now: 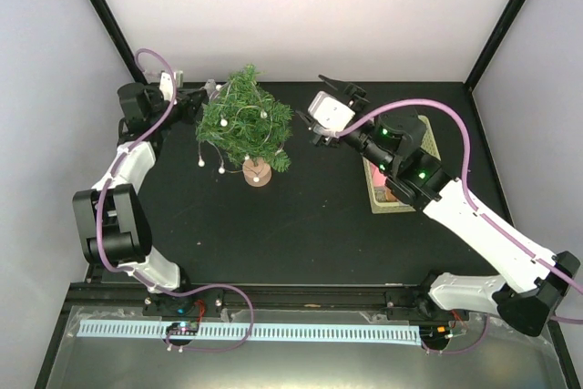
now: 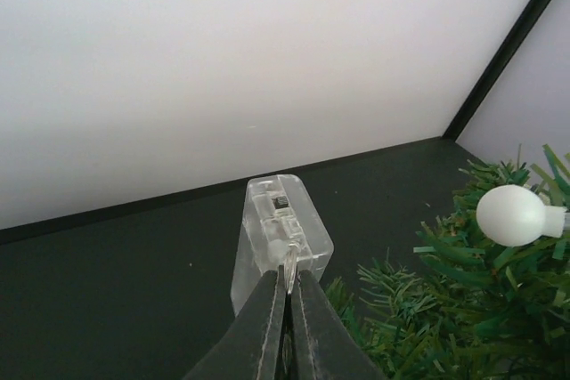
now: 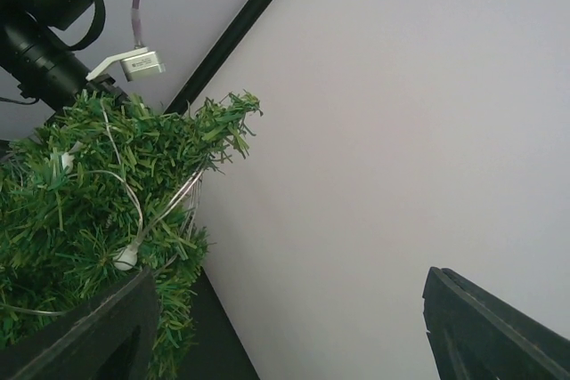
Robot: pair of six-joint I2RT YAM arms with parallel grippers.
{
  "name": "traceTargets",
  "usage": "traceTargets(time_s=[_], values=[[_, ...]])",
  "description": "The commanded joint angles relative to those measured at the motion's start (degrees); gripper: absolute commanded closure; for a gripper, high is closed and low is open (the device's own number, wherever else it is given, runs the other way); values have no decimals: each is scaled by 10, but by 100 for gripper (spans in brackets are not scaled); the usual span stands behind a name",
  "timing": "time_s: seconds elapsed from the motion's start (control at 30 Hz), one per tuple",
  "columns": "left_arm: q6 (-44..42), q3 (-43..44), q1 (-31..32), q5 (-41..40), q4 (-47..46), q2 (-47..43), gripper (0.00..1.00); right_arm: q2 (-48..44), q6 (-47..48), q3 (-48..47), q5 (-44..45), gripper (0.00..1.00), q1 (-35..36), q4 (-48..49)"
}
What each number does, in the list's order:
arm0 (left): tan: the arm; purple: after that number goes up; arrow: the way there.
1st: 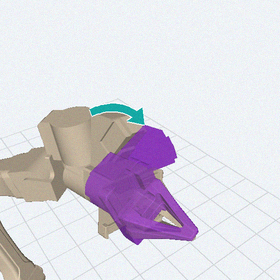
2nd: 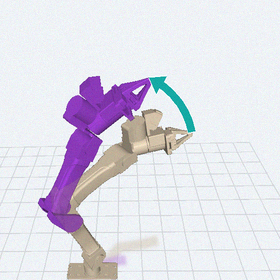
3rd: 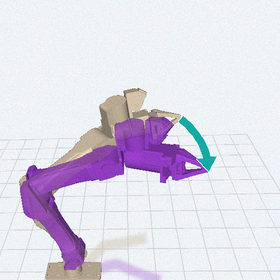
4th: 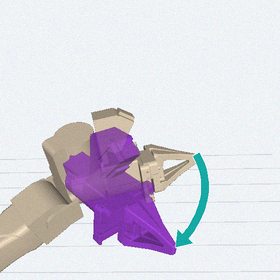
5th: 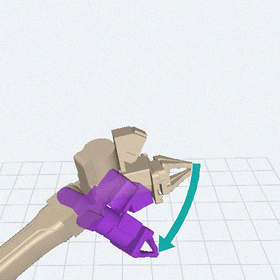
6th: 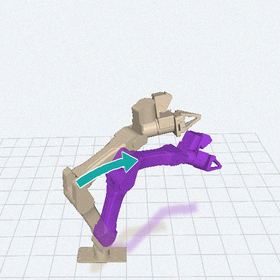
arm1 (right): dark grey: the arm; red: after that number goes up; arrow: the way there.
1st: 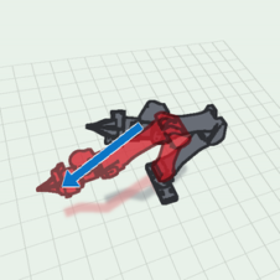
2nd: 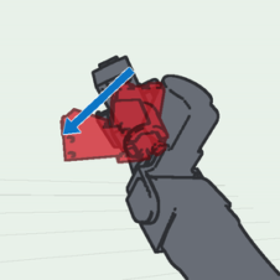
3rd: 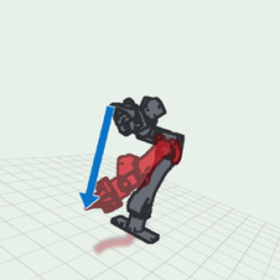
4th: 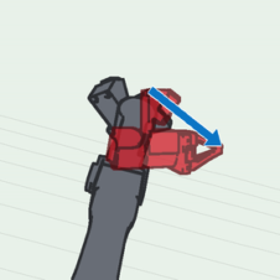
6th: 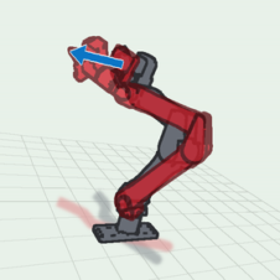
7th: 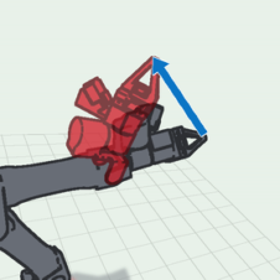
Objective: Decorate the small christmas tree
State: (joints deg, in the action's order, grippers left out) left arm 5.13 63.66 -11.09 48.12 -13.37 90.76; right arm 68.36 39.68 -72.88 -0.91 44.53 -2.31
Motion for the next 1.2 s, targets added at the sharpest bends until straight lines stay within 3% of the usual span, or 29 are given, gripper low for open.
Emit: traceTargets(time_s=[0.0, 0.13, 0.2, 0.33, 0.7, 1.17], values=[[6, 39, 13, 36, -30, 22, 97, 11, -26, -13, 4, 18, -7, 22], [3, 64, 30, 61, -38, 61, 96, 47, -160, -48, 12, 19, -72, 3], [-3, 80, 39, 71, -33, 81, 95, 56, -184, -54, 2, 20, -96, -7], [-6, 122, 53, 94, -21, 124, 96, 47, -191, -29, -20, 19, -101, 8], [99, 141, 83, 159, -163, 160, 95, 33, -198, -5, -23, 19, -108, 12], [85, 154, 89, 223, -87, 161, 78, 27, -201, 15, -27, 19, -109, 15]])
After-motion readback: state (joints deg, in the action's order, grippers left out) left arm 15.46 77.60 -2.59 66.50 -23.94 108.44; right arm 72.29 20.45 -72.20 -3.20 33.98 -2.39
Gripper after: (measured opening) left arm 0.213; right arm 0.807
